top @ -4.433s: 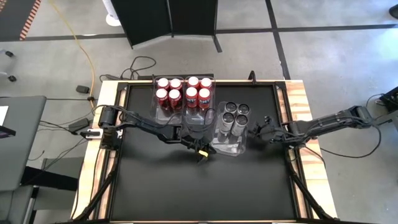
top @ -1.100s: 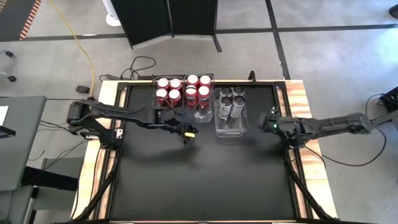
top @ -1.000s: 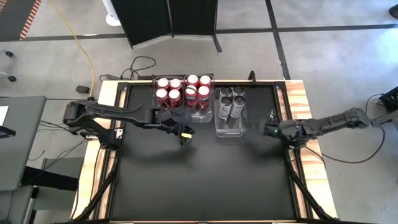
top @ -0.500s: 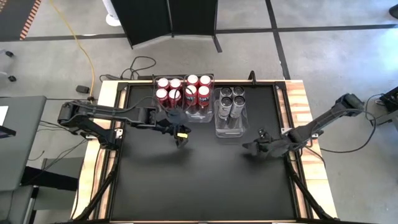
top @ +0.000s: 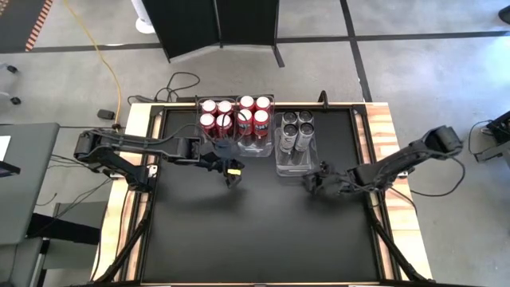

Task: Sort soda cans
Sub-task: Move the bottom transparent bin to the top right of the table

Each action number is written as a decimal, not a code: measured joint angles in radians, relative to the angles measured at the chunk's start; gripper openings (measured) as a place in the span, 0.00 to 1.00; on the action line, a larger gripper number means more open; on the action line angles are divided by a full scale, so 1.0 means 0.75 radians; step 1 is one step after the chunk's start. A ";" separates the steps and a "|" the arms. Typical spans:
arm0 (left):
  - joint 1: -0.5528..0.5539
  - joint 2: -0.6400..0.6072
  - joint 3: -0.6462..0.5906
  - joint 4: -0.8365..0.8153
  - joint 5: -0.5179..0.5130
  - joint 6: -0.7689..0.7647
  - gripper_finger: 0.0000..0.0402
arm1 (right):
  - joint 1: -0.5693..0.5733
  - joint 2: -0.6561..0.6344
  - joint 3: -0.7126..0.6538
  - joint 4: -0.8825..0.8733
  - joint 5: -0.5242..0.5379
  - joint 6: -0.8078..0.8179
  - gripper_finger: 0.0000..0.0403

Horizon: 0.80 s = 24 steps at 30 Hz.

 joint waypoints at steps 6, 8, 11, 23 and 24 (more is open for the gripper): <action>0.000 0.000 0.000 -0.030 -0.002 -0.014 0.00 | -0.122 0.103 0.000 0.191 -0.050 -0.131 0.00; 0.000 0.000 0.000 -0.045 -0.002 -0.021 0.00 | -0.160 0.130 0.000 0.232 -0.081 -0.161 0.00; 0.000 0.000 0.000 -0.063 -0.002 -0.031 0.00 | -0.209 0.166 0.000 0.267 -0.118 -0.203 0.00; 0.000 0.000 0.000 -0.099 -0.001 -0.046 0.00 | -0.394 0.178 -0.007 0.274 -0.224 -0.367 0.00; 0.000 0.000 0.000 -0.108 -0.001 -0.046 0.00 | -0.412 0.178 -0.007 0.274 -0.240 -0.383 0.00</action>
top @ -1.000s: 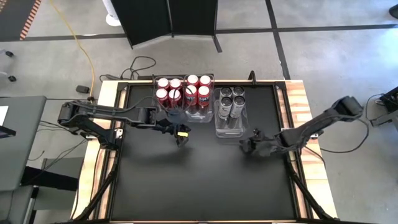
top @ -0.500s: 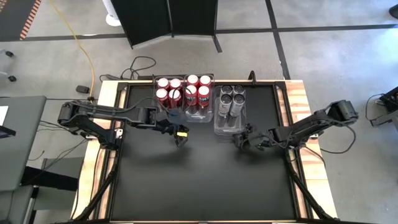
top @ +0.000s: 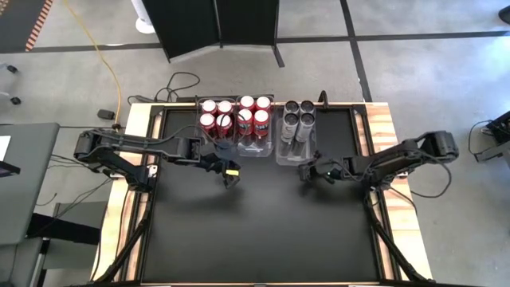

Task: Sort soda cans
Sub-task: Move the bottom transparent bin to the top right of the table

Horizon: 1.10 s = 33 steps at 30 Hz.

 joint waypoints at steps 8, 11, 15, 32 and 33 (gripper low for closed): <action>0.000 0.000 0.000 -0.019 0.001 -0.001 0.00 | -0.176 0.000 -0.002 0.004 -0.082 -0.110 0.00; 0.000 0.000 0.000 -0.019 0.001 -0.001 0.00 | -0.244 0.000 -0.003 0.031 -0.157 -0.161 0.00; 0.000 0.000 0.000 -0.019 -0.003 0.000 0.00 | -0.299 0.000 -0.003 0.054 -0.233 -0.204 0.00; 0.002 -0.082 -0.002 -0.208 -0.019 -0.105 0.00 | -0.166 -0.401 0.002 -0.012 -0.446 0.132 0.00; 0.002 -0.098 -0.002 -0.210 -0.020 -0.105 0.00 | -0.167 -0.450 0.016 -0.005 -0.436 0.104 0.00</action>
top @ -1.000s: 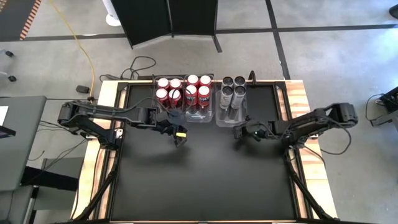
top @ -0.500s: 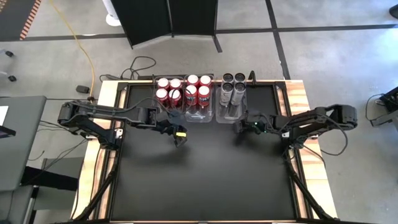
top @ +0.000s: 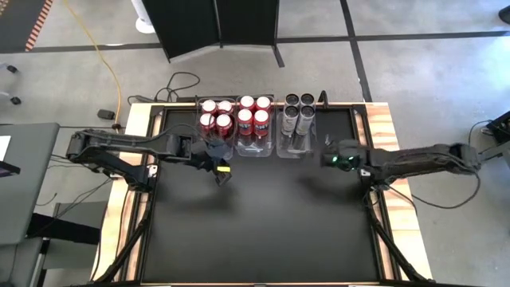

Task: Sort soda cans
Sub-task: Move the bottom transparent bin to the top right of the table

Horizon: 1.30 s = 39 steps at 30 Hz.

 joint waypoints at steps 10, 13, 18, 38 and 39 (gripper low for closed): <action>0.077 -0.111 0.001 -0.015 -0.164 -0.083 0.00 | -0.250 -0.270 0.240 -0.595 0.656 -0.085 0.00; 0.094 -0.114 0.001 -0.015 -0.164 -0.085 0.00 | -0.411 -0.251 0.260 -0.718 0.744 -0.002 0.00; 0.092 -0.114 0.001 -0.014 -0.163 -0.100 0.00 | -0.736 -0.146 0.260 -0.698 0.553 -0.010 0.00; 0.059 -0.114 -0.006 -0.034 -0.228 -0.186 0.00 | -1.158 0.555 0.337 -0.117 -0.072 -0.006 0.00; 0.060 -0.114 -0.006 -0.041 -0.229 -0.191 0.00 | -1.152 0.571 0.350 -0.112 -0.072 -0.005 0.00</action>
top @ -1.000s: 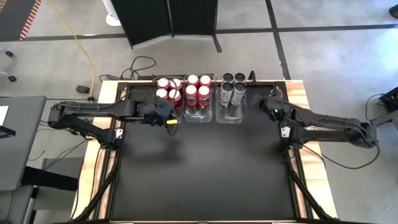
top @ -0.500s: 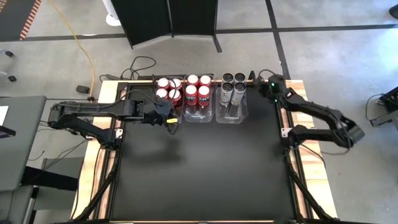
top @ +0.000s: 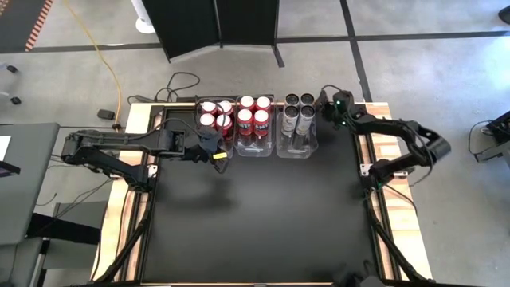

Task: Sort soda cans
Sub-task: Move the bottom transparent bin to the top right of the table

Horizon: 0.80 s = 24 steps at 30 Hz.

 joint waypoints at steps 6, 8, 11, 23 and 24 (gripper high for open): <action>0.000 0.001 -0.001 -0.005 -0.003 -0.019 0.00 | -0.001 0.113 0.041 0.031 0.001 0.035 0.00; 0.000 0.001 -0.001 -0.007 -0.004 -0.022 0.00 | -0.003 0.144 0.059 0.056 -0.006 0.054 0.00; 0.000 0.001 -0.001 -0.025 -0.004 -0.037 0.00 | 0.002 0.189 0.074 0.109 -0.061 0.060 0.00; 0.001 0.001 -0.002 -0.061 -0.016 -0.039 0.00 | 0.016 0.247 0.165 0.123 -0.086 0.055 0.00; 0.003 0.001 -0.002 -0.062 -0.021 -0.040 0.00 | 0.021 0.247 0.165 0.125 -0.086 0.056 0.00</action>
